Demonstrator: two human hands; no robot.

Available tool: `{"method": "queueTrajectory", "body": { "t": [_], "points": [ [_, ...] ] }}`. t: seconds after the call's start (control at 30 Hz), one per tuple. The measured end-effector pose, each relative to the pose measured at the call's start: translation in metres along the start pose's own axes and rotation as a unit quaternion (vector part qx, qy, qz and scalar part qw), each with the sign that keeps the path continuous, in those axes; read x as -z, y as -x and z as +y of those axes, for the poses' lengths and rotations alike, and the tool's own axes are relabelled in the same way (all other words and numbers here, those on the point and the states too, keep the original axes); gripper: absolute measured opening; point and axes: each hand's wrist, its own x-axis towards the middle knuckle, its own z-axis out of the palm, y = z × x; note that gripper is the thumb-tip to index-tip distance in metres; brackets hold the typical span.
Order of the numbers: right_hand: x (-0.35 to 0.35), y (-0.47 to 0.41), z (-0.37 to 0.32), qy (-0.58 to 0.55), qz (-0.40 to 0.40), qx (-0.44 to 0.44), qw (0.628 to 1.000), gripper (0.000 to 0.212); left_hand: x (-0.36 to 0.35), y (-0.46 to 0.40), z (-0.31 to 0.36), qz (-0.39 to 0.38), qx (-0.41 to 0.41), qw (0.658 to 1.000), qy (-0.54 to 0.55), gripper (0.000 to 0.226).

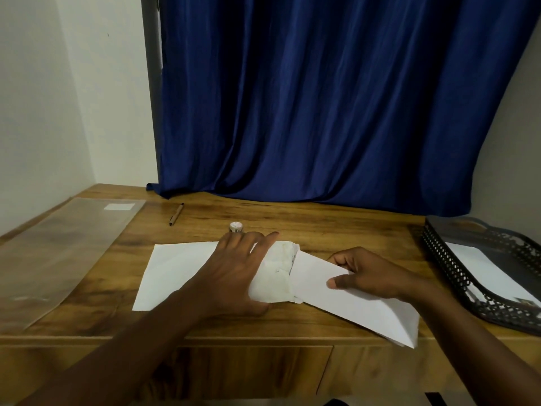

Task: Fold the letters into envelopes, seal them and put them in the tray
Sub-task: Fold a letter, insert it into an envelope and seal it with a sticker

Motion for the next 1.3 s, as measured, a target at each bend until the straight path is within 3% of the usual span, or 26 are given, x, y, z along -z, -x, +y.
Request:
{"method": "queueTrajectory", "body": {
  "t": [0.23,0.47,0.67,0.8,0.93,1.03,1.1,1.2,1.3],
  "points": [
    [0.004,-0.011,-0.010,0.047,-0.034,0.001,0.998,0.017,0.002,-0.002,0.006,0.010,-0.023,1.000,-0.019,0.125],
    [-0.009,-0.029,-0.026,0.011,0.050,-0.016,0.999,0.049,0.003,-0.006,0.011,-0.001,-0.054,0.998,-0.030,0.122],
    [-0.034,-0.040,-0.036,0.034,0.124,0.014,0.992,0.050,-0.002,-0.003,0.009,0.013,-0.059,0.998,-0.023,0.118],
    [-0.034,-0.033,-0.033,0.072,0.141,0.003,0.987,0.070,0.000,0.001,0.002,0.009,-0.032,0.999,-0.018,0.120],
    [-0.016,-0.017,-0.016,-0.007,0.152,-0.053,0.987,0.086,0.005,0.006,-0.009,0.014,-0.001,1.000,-0.015,0.121],
    [-0.013,-0.004,-0.002,-0.100,0.161,-0.117,0.975,0.059,0.006,0.009,-0.015,0.038,0.014,0.999,-0.011,0.118],
    [-0.015,0.002,0.006,-0.194,0.120,-0.133,0.965,0.039,0.006,0.008,-0.017,0.041,0.023,0.999,-0.009,0.117],
    [-0.019,0.007,0.013,-0.260,0.093,-0.125,0.953,0.027,0.004,0.007,-0.017,0.044,0.026,0.999,-0.014,0.117],
    [-0.026,0.005,0.009,-0.278,0.124,-0.105,0.947,0.013,0.002,0.006,-0.016,0.044,0.019,0.999,-0.010,0.117]
  ]
}}
